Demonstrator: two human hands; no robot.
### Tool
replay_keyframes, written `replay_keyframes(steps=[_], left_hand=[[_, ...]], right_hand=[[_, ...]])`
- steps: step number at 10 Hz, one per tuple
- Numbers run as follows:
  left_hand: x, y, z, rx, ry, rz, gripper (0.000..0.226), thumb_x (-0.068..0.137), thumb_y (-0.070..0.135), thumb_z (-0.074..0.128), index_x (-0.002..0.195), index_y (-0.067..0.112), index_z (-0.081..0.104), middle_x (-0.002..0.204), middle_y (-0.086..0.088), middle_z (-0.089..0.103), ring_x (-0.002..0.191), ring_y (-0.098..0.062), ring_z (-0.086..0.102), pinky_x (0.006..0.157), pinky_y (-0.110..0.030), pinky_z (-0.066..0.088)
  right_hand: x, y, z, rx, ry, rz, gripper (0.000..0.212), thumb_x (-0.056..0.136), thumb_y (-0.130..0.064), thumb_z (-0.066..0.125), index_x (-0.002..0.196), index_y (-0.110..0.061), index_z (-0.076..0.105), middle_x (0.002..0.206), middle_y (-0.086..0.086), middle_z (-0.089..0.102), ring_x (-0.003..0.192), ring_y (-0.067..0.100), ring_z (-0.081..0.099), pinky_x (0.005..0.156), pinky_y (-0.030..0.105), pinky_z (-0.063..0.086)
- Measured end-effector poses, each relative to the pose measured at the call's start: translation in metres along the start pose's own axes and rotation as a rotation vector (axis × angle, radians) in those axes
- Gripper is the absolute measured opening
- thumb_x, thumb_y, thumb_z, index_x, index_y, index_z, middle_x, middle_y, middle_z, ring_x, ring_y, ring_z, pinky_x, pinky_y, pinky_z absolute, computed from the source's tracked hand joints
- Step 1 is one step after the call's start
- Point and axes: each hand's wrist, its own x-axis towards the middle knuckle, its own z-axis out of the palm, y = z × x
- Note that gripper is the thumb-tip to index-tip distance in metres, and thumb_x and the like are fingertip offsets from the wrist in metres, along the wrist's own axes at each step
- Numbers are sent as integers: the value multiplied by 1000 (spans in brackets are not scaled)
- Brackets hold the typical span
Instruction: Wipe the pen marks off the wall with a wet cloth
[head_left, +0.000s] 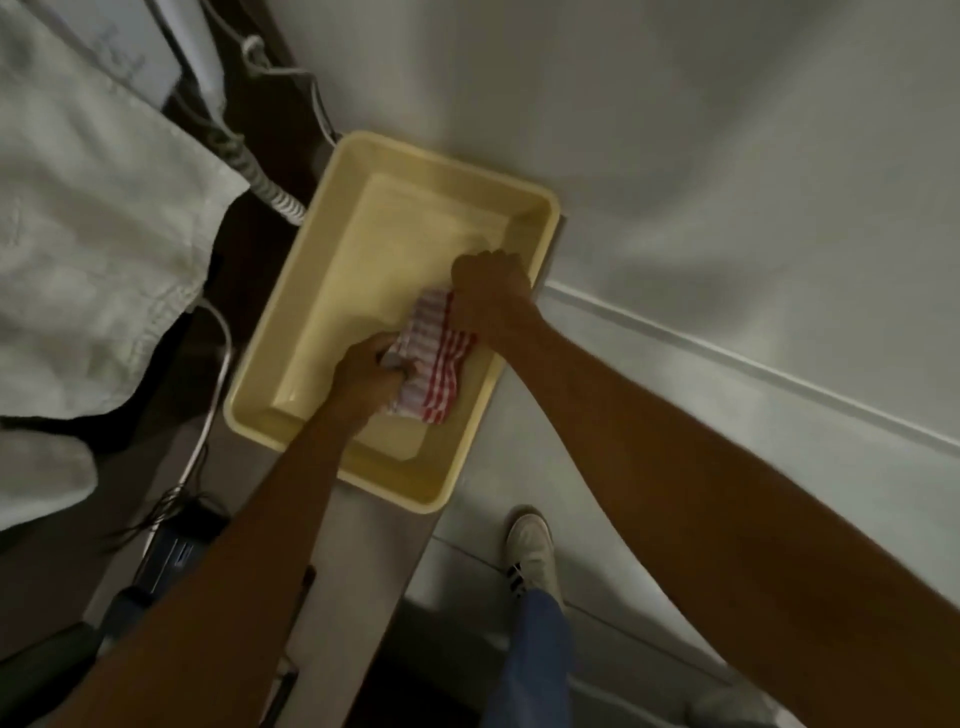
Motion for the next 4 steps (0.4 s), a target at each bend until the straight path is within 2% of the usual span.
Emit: replay_keyframes(steps=[1,2,3,4], left_hand=[[-11,7,4,377,155,67,65,100,27,73,159,13,50,155,-19,55,140,-42,55,114,-52,47],[-85,33,7,440,258,218,67,99,30,71,159,12,49,162,-20,48,147,-44,46,118,-57,38],[-178,69,6,447,235,451,65,108,45,52,163,10,46,168,-22,44,157,-43,40,126,-60,36],[-263,124,10,410,237,690,72,105,54,47,163,12,46,170,-23,41,158,-48,38,124,-68,39]], right_hand=[[-28,6,0,36,114,38,26,95,-16,57,118,-11,67,123,14,72,123,38,61,107,43,47],[-148,33,-24,265,75,135,30,101,-30,60,126,-16,69,122,9,75,117,30,69,99,39,55],[-308,82,-80,413,-34,270,14,96,-28,76,107,-35,79,93,-11,79,70,2,68,78,25,55],[-449,140,-165,308,58,333,34,81,-23,90,78,-55,79,63,-24,73,50,0,61,57,7,47]])
